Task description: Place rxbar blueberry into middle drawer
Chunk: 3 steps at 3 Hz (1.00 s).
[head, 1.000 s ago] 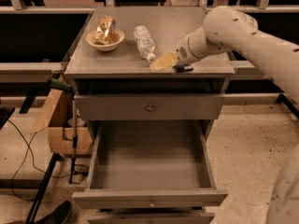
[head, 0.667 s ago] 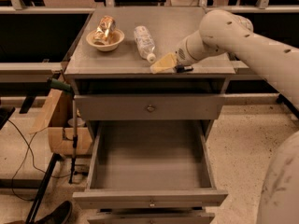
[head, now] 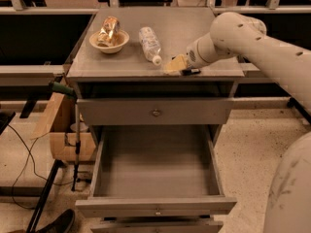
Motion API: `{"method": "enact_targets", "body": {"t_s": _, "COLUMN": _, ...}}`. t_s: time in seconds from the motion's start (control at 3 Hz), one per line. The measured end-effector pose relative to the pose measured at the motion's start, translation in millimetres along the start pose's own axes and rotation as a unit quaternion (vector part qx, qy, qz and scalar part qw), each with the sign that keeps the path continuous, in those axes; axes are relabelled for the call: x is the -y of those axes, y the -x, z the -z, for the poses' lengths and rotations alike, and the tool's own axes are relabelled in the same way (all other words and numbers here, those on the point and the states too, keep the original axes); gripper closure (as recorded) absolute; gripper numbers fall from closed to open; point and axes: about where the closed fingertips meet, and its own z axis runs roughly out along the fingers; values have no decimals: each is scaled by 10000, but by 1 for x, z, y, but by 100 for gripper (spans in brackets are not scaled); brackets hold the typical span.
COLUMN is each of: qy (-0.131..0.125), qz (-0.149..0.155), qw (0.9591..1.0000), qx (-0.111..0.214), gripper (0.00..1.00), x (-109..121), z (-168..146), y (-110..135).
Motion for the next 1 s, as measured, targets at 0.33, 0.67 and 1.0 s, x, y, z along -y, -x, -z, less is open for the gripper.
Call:
{"method": "enact_targets", "body": {"t_s": 0.33, "qy": 0, "qz": 0, "qw": 10000, "qx": 0, "gripper": 54, "x": 0, "z": 3, "y": 3}}
{"method": "enact_targets", "body": {"t_s": 0.67, "qy": -1, "qz": -11, "qw": 10000, "qx": 12, "gripper": 79, "x": 1, "z": 8, "y": 6}}
{"method": "enact_targets", "body": {"t_s": 1.0, "qy": -1, "qz": -11, "qw": 10000, "qx": 12, "gripper": 99, "x": 1, "z": 11, "y": 9}}
